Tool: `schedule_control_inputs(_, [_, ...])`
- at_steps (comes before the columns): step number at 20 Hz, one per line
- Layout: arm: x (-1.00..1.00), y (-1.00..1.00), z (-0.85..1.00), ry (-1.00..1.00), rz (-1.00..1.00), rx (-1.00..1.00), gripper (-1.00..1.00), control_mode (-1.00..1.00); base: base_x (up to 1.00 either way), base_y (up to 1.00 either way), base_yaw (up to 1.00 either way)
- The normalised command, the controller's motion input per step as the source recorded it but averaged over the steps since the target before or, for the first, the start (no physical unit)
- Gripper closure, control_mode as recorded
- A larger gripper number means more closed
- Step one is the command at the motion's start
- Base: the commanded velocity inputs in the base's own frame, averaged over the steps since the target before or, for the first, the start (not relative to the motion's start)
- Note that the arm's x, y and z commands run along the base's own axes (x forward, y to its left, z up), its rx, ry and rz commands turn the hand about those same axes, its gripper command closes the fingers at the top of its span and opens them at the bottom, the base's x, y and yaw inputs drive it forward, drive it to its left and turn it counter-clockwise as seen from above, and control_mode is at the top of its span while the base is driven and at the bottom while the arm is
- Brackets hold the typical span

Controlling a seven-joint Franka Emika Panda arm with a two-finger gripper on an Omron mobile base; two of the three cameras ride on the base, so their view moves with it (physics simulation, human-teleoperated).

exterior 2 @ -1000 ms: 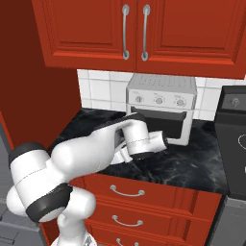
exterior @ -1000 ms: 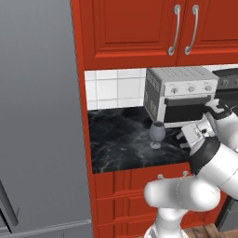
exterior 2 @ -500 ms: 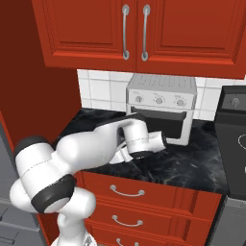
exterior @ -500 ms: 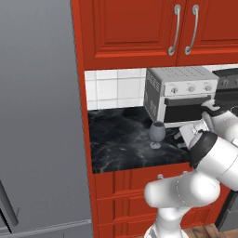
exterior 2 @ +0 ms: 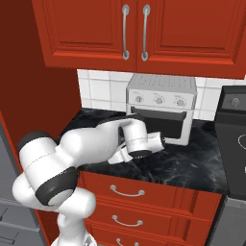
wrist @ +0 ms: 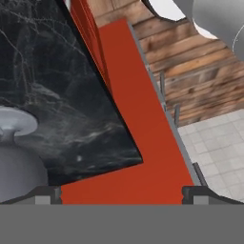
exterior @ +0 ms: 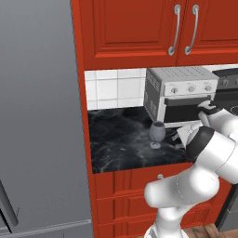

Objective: Retrieve the wine glasses from the counter and place one next to each plate.

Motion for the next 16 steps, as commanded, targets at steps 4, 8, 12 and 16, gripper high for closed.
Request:
schedule_control_inputs(4, [0.08,0.04,-0.17,0.02,0.0,0.0,-1.0,-1.0,0.0,0.0,0.0])
schedule_control_inputs(8, [0.15,0.06,-0.09,0.0,-0.03,0.0,-1.0,-1.0,0.0,0.0,0.0])
schedule_control_inputs(12, [0.11,0.03,-0.06,0.0,-0.06,0.0,-1.0,-1.0,0.0,0.0,0.0])
schedule_control_inputs(16, [0.01,0.06,-0.05,-0.05,-0.06,0.0,-1.0,-1.0,0.0,0.0,0.0])
